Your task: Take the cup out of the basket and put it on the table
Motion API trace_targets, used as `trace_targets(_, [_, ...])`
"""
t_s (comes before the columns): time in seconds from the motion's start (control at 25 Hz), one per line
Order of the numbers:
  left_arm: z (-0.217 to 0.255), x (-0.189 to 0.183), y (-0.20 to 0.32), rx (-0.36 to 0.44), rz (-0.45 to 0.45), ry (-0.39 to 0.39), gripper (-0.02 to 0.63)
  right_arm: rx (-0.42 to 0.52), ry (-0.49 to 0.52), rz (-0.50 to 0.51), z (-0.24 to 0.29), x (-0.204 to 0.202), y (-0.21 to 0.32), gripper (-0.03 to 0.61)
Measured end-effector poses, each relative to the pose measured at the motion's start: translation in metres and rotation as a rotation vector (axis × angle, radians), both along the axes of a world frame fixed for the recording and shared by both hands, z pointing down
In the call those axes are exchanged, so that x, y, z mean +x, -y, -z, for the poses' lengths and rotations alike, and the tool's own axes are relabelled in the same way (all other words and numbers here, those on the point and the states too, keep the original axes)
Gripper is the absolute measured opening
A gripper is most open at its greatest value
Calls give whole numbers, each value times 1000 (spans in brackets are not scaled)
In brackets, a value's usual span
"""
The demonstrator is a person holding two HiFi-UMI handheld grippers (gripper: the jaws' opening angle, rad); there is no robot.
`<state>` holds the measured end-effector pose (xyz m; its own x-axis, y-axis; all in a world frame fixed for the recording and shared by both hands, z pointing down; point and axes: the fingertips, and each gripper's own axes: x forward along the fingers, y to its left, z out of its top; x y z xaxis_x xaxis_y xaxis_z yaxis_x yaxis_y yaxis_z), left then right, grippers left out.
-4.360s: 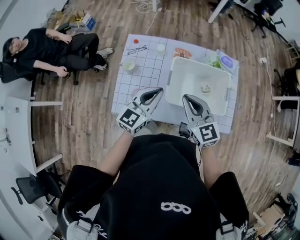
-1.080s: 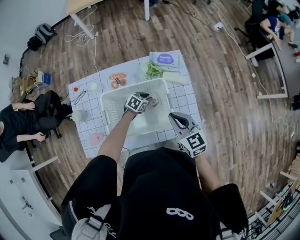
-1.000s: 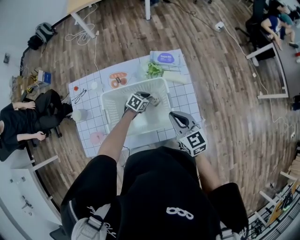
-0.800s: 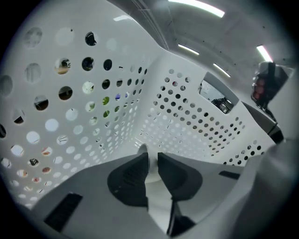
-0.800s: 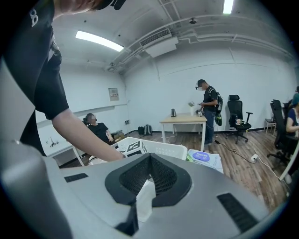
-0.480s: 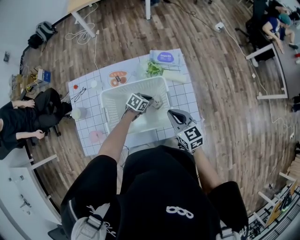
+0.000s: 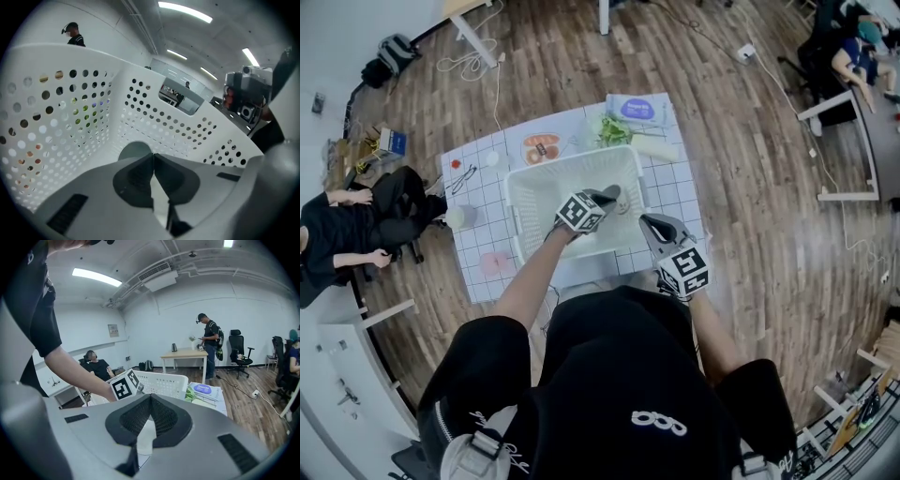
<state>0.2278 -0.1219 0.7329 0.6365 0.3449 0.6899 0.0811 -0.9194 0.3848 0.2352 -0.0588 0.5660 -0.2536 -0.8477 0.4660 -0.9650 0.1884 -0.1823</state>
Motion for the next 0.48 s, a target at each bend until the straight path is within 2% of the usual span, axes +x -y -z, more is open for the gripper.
trace_targets(0.2, [28, 0, -2, 105, 22, -67, 12, 4, 6, 1, -1, -1, -1, 25])
trace_targets(0.48, [128, -10, 14, 243, 209, -284, 12, 38, 1, 19, 12, -10, 4, 25])
